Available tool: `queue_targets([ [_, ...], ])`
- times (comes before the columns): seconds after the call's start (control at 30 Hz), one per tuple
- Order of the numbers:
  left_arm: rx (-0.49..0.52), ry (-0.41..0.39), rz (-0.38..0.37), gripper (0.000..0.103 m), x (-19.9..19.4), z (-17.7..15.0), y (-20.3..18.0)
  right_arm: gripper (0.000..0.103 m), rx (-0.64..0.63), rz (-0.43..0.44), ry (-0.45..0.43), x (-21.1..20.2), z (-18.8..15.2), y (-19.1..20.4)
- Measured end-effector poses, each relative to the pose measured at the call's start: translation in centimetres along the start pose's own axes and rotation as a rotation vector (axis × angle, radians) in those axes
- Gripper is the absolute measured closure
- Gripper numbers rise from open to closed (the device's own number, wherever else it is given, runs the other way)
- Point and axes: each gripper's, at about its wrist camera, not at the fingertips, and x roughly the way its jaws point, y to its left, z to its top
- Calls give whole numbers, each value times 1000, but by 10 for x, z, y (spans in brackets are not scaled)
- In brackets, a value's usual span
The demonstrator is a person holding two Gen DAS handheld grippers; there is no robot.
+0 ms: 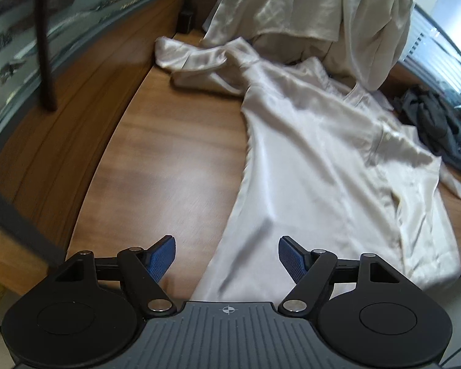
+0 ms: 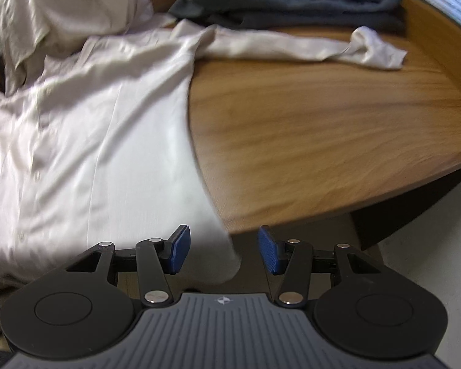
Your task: Fold clothes
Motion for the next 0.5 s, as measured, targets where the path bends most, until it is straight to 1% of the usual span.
queue_targets([
  [0.1, -3, -29, -19, 27, 0, 10, -16, 48, 47, -17, -41, -7, 23, -12],
  [0.23, -5, -65, -45, 27, 3, 22, -47, 48, 110, -63, -91, -9, 60, -40],
  [0.37, 8, -103, -55, 27, 10, 35, -90, 48, 178, -99, -150, -6, 104, -81],
  [0.5, -29, -134, -51, 27, 24, 45, -137, 48, 225, -118, -183, 8, 155, -132],
])
